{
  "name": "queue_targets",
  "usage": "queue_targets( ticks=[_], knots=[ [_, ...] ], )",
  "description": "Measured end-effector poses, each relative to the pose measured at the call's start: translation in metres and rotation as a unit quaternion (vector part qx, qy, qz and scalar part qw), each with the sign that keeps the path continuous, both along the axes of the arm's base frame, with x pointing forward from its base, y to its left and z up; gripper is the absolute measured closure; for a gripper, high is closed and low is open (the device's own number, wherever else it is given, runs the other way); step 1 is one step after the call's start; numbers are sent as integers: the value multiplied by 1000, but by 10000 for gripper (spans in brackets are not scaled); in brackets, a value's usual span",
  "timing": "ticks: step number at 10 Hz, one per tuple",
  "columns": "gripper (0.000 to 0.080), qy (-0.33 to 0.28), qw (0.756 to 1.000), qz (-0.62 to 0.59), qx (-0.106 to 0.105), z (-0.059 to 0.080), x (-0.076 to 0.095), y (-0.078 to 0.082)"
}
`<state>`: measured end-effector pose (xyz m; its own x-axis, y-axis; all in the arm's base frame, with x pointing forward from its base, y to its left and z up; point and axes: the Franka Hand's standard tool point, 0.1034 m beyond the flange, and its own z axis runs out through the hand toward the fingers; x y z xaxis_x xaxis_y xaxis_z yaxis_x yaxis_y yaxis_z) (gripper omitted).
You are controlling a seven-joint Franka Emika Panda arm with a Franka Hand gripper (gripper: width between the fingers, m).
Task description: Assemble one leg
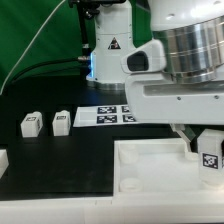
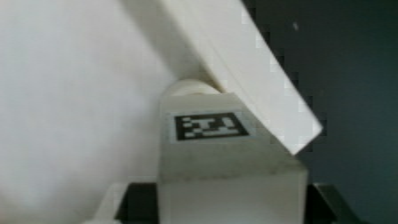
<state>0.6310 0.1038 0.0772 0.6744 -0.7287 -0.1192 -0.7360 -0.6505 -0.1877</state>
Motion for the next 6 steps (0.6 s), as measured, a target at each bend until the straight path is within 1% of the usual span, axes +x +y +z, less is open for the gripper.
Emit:
queue_targets(
  ticks=[1,2,3,4,5,6],
  knots=[
    [492,11,996,-92,12,0,-2,-2],
    [493,29,982,-183,27,-1,-5,1],
    [493,55,956,-284,51,-2,-6,5],
    [495,69,937,-336,63,-2,-6,8],
    [495,72,932,-348,66,-2,-6,8],
    [496,69,939,-330,65,-2,-6,8]
  ],
)
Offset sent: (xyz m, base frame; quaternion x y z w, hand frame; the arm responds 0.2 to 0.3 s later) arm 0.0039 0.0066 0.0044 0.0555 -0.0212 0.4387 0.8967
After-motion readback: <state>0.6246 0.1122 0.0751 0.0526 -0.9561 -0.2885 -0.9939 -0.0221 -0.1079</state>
